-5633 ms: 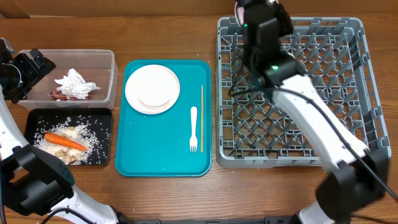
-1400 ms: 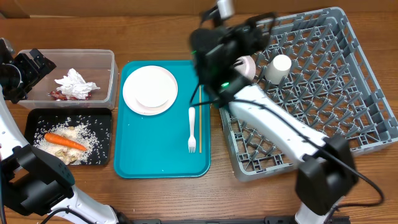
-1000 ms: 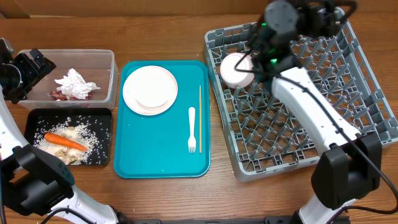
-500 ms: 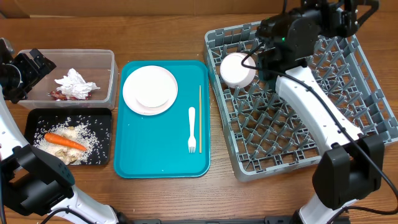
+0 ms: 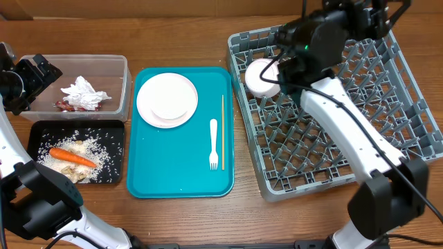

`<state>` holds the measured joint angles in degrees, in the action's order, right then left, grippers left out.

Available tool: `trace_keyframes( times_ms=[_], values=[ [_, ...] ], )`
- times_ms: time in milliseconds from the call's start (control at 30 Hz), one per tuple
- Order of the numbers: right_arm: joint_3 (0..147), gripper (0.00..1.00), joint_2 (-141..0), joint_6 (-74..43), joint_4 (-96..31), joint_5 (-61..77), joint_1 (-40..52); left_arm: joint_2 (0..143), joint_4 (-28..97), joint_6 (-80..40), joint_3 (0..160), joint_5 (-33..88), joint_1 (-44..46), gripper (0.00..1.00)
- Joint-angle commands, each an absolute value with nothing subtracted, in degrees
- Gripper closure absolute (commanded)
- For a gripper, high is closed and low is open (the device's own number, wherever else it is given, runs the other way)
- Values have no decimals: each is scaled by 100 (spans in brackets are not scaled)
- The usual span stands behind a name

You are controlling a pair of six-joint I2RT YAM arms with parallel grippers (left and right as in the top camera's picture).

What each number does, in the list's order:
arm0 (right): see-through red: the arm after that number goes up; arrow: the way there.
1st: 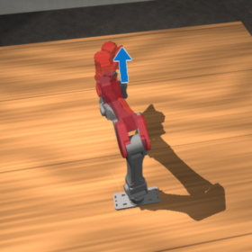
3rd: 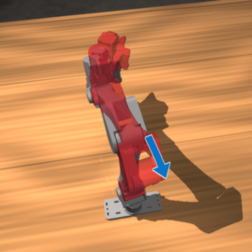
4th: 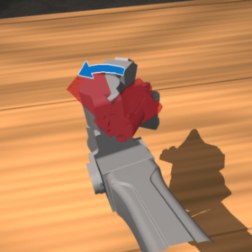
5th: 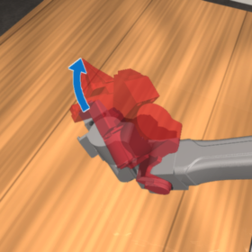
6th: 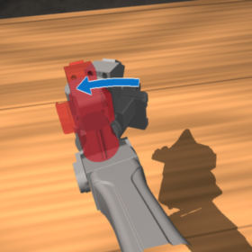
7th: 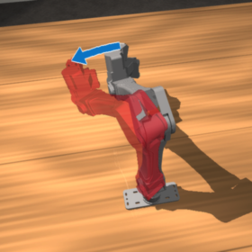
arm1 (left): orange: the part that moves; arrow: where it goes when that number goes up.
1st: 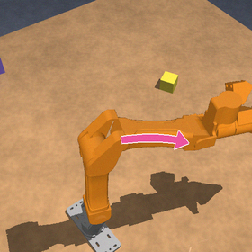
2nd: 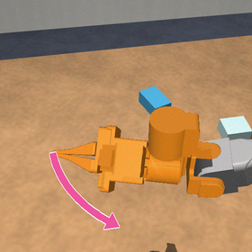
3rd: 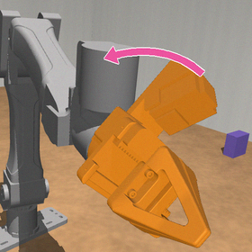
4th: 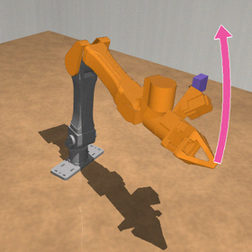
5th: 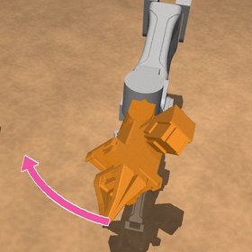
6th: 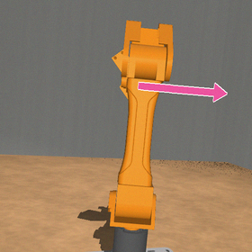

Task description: Sort waste into correct bins and load items into the dishwasher rack

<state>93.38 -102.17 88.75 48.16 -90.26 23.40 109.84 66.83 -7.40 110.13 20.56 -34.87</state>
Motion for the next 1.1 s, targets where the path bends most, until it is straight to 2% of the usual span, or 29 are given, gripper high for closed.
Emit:
trace_keyframes(
  times_ms=[0,100,167,233,333,433,533,600,700,833,967,1067],
  values=[
    [10377,0,-9620,7955,3632,-8934,2357,11024,6685,-792,11002,2036,-3470,0],
    [11375,0,-9544,6104,943,-8685,2357,11024,6685,-792,11002,2036,-3470,0],
    [12046,0,-9487,4248,-1284,-8128,2357,11024,6685,-792,11002,2036,-3470,0],
    [12582,0,-9415,2414,-3461,-6930,2357,11024,6685,-792,11002,2036,-3470,0],
    [13050,0,-9391,720,-5468,-4355,2158,11024,6685,-792,11002,2036,-3470,0],
    [13039,0,-9426,-128,-6292,-2078,1699,11024,6685,-792,11002,2036,-3470,0],
    [12940,0,-9577,-620,-6803,-913,1157,11024,6685,-792,11002,2036,-3470,0],
    [12910,0,-9695,-687,-7166,-574,969,11024,6683,-792,11002,2036,-3470,0],
    [12881,6,-9843,-777,-7905,-281,895,11024,6683,-792,11002,2036,-3470,0],
    [12842,7,-10040,-773,-8573,274,969,11024,6683,-792,11002,2036,-3470,0],
    [12532,20,-10294,-777,-8908,340,1275,11024,6683,-792,11002,2036,-3470,0],
    [11907,30,-10322,-784,-8643,482,1564,11024,6683,-792,11002,2036,-3470,0]
  ],
)
